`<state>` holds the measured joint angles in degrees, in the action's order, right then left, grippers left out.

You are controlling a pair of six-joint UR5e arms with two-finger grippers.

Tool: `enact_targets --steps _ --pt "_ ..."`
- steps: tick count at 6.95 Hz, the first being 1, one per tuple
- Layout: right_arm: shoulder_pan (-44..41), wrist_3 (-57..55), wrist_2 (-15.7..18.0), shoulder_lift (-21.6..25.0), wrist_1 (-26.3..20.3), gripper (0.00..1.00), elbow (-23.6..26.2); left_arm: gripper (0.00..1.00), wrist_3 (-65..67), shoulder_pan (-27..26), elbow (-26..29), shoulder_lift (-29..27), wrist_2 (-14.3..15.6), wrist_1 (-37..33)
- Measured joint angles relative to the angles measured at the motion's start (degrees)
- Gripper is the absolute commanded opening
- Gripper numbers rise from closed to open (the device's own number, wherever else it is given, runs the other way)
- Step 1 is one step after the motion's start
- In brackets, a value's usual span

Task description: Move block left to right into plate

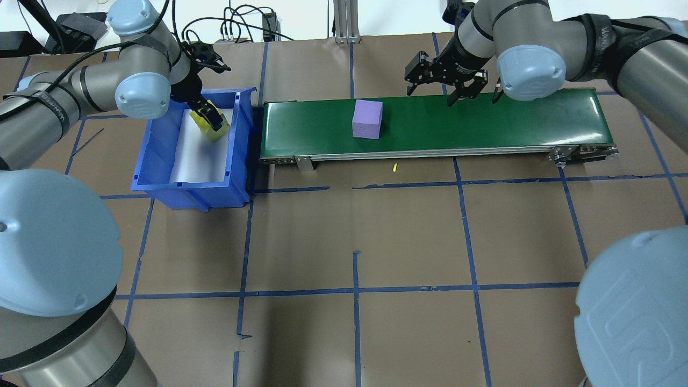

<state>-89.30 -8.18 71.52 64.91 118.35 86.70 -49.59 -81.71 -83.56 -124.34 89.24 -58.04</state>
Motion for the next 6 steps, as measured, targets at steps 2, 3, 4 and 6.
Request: enact_targets --steps 2,3,4,6 --pt "0.0 -0.6 -1.3 -0.4 0.0 1.00 0.0 0.45 9.3 0.0 0.1 5.1 0.0 -4.1" --pt "0.0 -0.9 -1.6 -0.6 0.0 1.00 0.1 0.45 15.0 -0.1 0.0 8.7 0.0 -8.3" --pt "0.0 -1.2 -1.7 -0.8 0.0 1.00 0.2 0.45 21.7 -0.6 -0.3 11.9 -0.1 -12.1" --pt "0.0 -1.6 -1.7 -0.9 0.0 1.00 0.4 0.45 33.0 -4.3 -0.9 16.7 0.0 -16.8"
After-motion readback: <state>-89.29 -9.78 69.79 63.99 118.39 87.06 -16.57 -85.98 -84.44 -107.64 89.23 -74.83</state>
